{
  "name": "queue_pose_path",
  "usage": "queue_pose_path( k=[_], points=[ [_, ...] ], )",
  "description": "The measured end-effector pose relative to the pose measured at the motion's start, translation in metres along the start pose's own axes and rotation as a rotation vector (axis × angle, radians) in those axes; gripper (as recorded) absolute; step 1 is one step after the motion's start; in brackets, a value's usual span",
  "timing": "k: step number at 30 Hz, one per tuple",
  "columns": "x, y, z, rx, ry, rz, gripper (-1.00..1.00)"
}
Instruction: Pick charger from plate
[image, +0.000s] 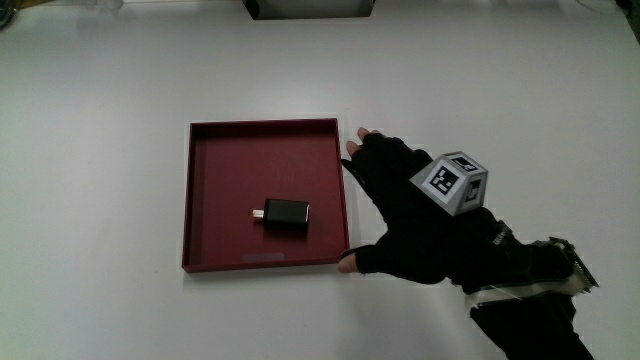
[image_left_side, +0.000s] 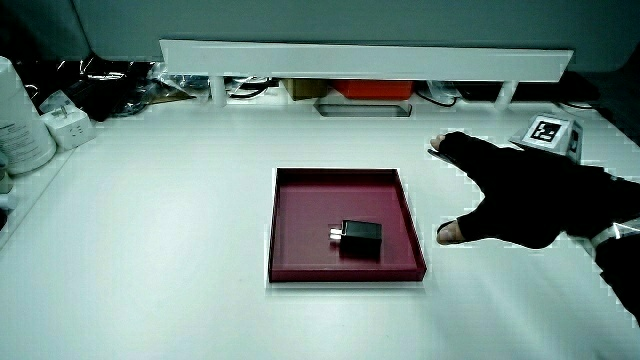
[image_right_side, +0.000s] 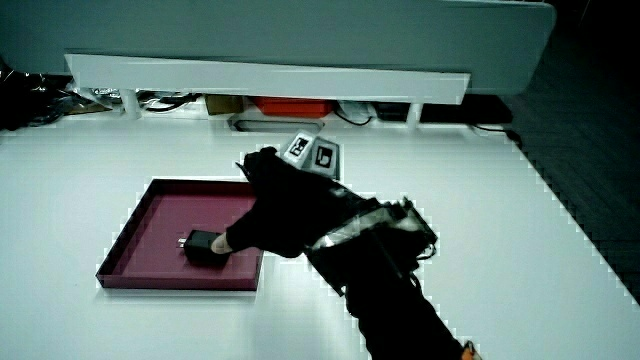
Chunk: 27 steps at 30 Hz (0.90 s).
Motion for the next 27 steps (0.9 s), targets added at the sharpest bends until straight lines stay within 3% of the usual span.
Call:
queue_pose_path(
  k=[2,4,12,27],
  points=[
    [-0.003,0.007,-0.001,-0.002,-0.01,-0.005,0.0],
    [-0.004,0.016,-0.001,0.079,-0.121,0.019,0.0],
    [0.009,0.056,-0.016,0.025,-0.086,-0.036,0.0],
    [0.031,0.096,-0.05,-0.033,-0.04,-0.099,0.0]
  ],
)
